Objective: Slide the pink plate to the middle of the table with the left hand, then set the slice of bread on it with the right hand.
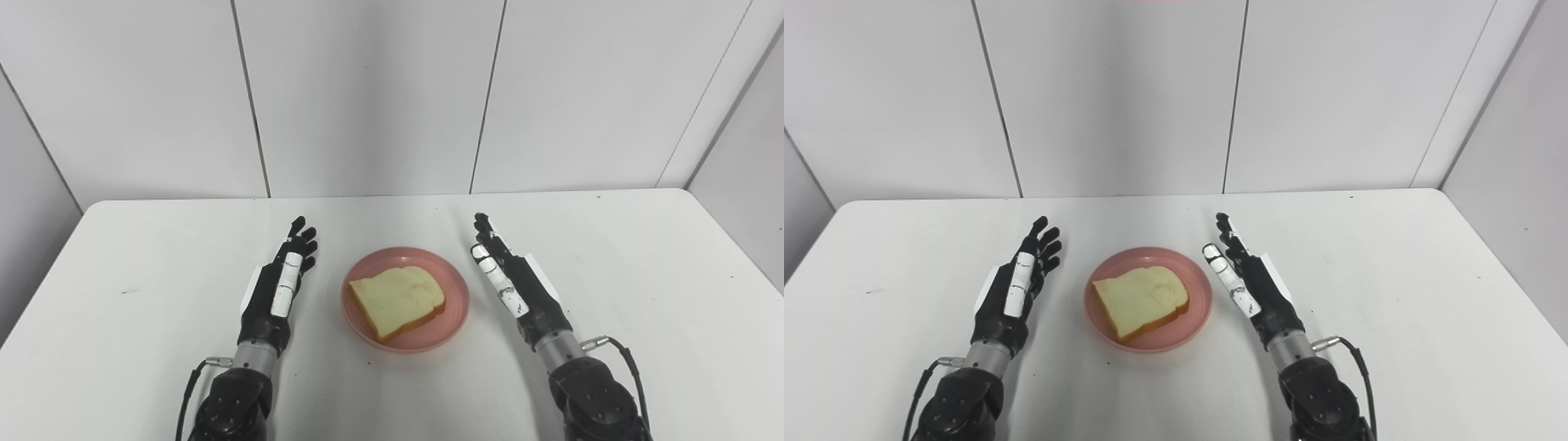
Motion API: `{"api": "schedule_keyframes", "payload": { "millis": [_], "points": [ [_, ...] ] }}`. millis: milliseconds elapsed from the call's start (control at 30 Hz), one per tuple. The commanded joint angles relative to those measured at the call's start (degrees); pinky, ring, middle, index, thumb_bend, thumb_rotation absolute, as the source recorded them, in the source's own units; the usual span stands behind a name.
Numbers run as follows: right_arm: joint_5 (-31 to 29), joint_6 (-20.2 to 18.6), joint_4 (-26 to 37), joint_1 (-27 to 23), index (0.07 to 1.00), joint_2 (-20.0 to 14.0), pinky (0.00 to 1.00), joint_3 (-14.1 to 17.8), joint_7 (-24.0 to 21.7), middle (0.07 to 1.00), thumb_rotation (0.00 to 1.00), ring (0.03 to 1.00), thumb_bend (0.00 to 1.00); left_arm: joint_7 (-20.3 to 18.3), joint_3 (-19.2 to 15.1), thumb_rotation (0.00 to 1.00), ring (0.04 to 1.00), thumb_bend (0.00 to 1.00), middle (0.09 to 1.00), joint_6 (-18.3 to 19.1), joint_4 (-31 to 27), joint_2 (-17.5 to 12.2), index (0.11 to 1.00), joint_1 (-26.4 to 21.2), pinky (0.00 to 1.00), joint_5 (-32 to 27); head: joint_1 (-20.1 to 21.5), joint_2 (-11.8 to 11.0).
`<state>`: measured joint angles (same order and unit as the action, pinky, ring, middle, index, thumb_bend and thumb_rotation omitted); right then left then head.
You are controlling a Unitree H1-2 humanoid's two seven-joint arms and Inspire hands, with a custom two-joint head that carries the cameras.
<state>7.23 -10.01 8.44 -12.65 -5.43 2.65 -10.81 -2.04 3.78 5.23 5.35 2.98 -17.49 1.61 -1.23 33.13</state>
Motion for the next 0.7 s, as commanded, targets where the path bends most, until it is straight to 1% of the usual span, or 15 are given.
{"api": "schedule_keyframes", "payload": {
  "millis": [0, 100, 167, 233, 300, 367, 500, 567, 667],
  "points": [
    [-1.2, 2.7, 0.9, -0.9, 1.000, -0.1, 1.00, 0.6, 1.7, 1.000, 1.00, 1.000, 0.44, 1.0, 0.1, 0.98, 0.947, 0.87, 0.953, -2.7, -0.5, -0.1, 0.954, -0.8, 0.94, 1.2, -0.1, 0.0],
    [-3.2, 2.1, 1.0, -0.4, 1.000, 0.5, 1.00, 1.0, 2.4, 1.000, 1.00, 1.000, 0.39, 1.5, 0.2, 0.98, 0.946, 0.89, 0.953, -2.9, -0.1, -0.1, 0.954, -0.6, 0.94, 1.8, -0.1, 0.0],
    [-4.2, 2.0, 1.1, 0.0, 1.000, 0.8, 1.00, 1.0, 2.9, 1.000, 1.00, 1.000, 0.37, 1.6, 0.5, 0.99, 0.947, 0.88, 0.953, -3.1, 0.1, -0.3, 0.956, -0.5, 0.93, 2.3, 0.0, 0.0],
    [-4.3, 1.9, 1.2, 0.3, 1.000, 0.8, 1.00, 0.8, 3.6, 1.000, 1.00, 1.000, 0.34, 1.1, 0.5, 1.00, 0.952, 0.89, 0.956, -2.9, 0.1, -0.7, 0.961, -0.4, 0.94, 2.3, -0.1, 0.0],
    [-4.3, 2.0, 1.3, 0.7, 1.000, 1.0, 1.00, 0.6, 4.2, 1.000, 1.00, 1.000, 0.32, 1.5, 0.5, 0.99, 0.947, 0.90, 0.950, -2.6, 0.2, -0.5, 0.955, -0.4, 0.94, 2.6, 0.0, -0.1],
    [-4.3, 2.2, 1.3, 1.2, 1.000, 1.4, 1.00, 0.4, 4.8, 1.000, 1.00, 1.000, 0.32, 2.4, 0.5, 0.99, 0.939, 0.90, 0.943, -3.6, 0.9, -0.3, 0.946, -0.4, 0.92, 3.3, -0.1, -0.3],
    [-4.4, 5.1, -0.1, 1.5, 1.000, 1.8, 1.00, 0.2, 6.2, 1.000, 1.00, 1.000, 0.29, 2.9, 0.5, 0.97, 0.931, 0.92, 0.939, -4.5, 2.5, -0.3, 0.934, -0.6, 0.91, 3.4, -0.1, -0.3],
    [-4.7, 5.7, -0.4, 1.5, 1.000, 1.9, 1.00, 0.2, 6.4, 1.000, 1.00, 1.000, 0.28, 3.1, 0.5, 0.97, 0.930, 0.92, 0.939, -5.2, 3.2, -0.4, 0.933, -0.7, 0.92, 3.6, -0.3, -0.2],
    [-4.8, 5.9, -0.9, 1.4, 1.000, 1.8, 1.00, 0.2, 6.7, 1.000, 1.00, 1.000, 0.28, 3.2, 0.5, 0.96, 0.921, 0.94, 0.932, -5.3, 3.8, -0.5, 0.925, -0.8, 0.91, 4.0, -0.2, -0.1]
  ]
}}
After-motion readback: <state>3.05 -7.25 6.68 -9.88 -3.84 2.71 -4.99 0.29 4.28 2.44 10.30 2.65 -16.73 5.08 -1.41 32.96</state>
